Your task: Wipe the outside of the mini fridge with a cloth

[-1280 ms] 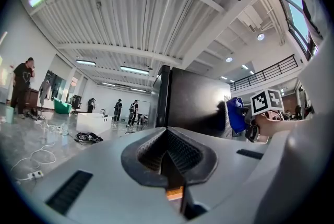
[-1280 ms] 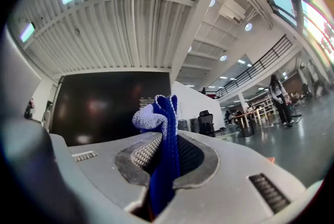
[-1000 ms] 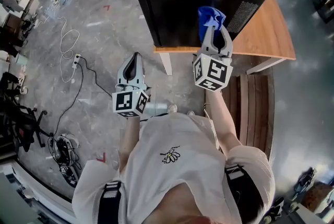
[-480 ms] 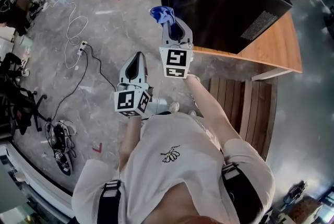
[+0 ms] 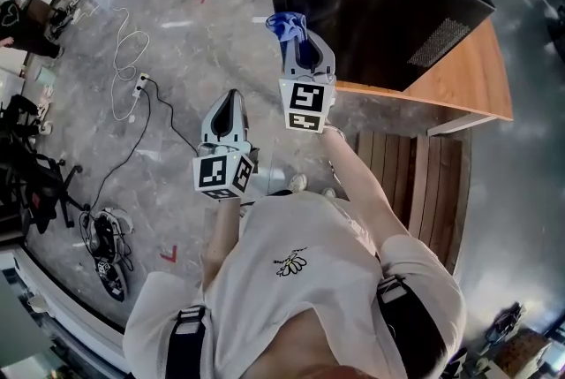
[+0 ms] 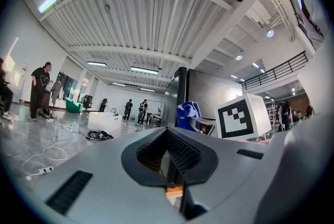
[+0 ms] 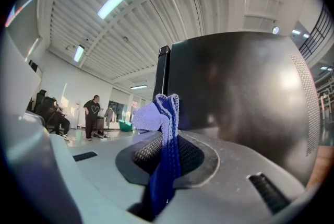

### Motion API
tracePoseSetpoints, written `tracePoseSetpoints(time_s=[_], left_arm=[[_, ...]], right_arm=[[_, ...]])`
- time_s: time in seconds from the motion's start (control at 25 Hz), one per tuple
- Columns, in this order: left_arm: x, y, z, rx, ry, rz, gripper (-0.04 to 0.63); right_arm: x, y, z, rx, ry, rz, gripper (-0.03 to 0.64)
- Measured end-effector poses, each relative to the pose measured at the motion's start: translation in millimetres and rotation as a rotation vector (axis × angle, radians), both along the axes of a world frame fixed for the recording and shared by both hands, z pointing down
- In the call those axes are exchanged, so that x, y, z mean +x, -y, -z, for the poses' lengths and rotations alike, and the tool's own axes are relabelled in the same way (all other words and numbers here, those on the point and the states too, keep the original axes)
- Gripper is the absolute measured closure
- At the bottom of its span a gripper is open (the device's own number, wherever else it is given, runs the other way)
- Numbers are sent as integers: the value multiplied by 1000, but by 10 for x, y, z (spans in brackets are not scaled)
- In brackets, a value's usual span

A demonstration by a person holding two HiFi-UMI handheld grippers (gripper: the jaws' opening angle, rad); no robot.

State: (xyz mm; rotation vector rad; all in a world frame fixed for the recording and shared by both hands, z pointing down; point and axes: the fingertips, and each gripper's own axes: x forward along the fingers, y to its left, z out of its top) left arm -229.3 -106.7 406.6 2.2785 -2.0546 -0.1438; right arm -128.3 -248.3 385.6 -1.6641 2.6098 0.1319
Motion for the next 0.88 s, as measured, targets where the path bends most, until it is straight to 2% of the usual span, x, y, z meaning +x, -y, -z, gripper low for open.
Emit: tracePoseSetpoints(time_s=[0.48,0.88], left_arm=[[270,102,-30,-7,6,-62,591],[455,153,-29,-10,22,-80,591]], right_arm=[[1164,19,-17,39,-32,-160,555],[2091,56,-22,63,-59,-324,555]])
